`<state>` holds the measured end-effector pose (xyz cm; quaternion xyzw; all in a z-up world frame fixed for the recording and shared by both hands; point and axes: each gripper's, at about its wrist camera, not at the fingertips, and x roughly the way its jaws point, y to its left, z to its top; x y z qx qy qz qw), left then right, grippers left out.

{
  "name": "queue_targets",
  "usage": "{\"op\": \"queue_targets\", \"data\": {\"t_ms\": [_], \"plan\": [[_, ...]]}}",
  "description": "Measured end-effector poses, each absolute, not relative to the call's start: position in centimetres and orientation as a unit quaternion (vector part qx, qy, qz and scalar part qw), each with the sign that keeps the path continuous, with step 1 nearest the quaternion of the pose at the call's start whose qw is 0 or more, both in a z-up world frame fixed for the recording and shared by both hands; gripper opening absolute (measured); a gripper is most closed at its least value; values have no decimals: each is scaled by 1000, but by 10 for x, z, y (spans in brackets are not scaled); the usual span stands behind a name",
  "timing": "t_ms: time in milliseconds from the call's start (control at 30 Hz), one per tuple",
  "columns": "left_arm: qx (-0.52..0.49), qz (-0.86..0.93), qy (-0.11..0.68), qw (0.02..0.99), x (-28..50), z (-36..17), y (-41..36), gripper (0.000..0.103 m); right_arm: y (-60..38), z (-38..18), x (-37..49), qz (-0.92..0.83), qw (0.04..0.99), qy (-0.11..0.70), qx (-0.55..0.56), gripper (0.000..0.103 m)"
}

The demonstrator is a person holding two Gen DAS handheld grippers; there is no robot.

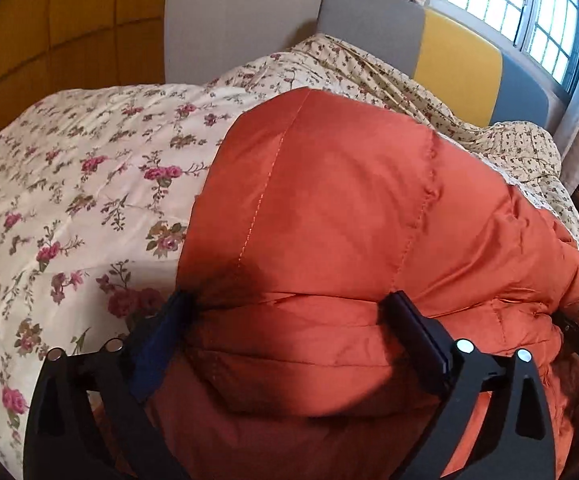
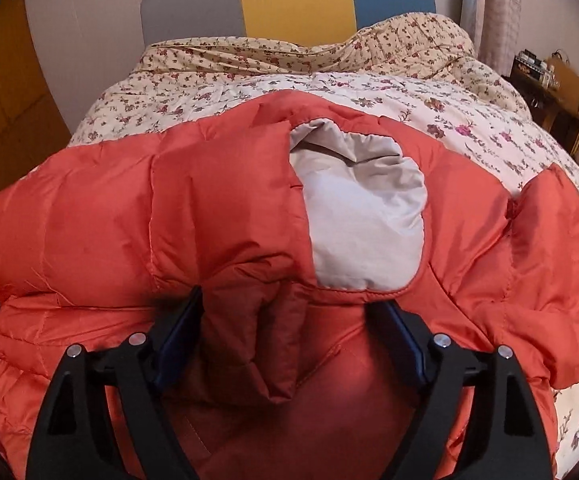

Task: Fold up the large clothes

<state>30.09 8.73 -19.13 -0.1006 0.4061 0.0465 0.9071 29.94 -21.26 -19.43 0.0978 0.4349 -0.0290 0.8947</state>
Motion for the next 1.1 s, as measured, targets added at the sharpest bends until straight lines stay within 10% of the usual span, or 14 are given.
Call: {"op": "queue_targets", "data": {"t_ms": [400, 1100], "plan": [[-58, 58, 370, 925, 261, -165, 71, 100, -313, -133, 212, -94, 909, 345, 215, 84], [-34, 53, 402, 913, 260, -187, 63, 100, -577, -180, 78, -308, 788, 259, 465, 80]]}}
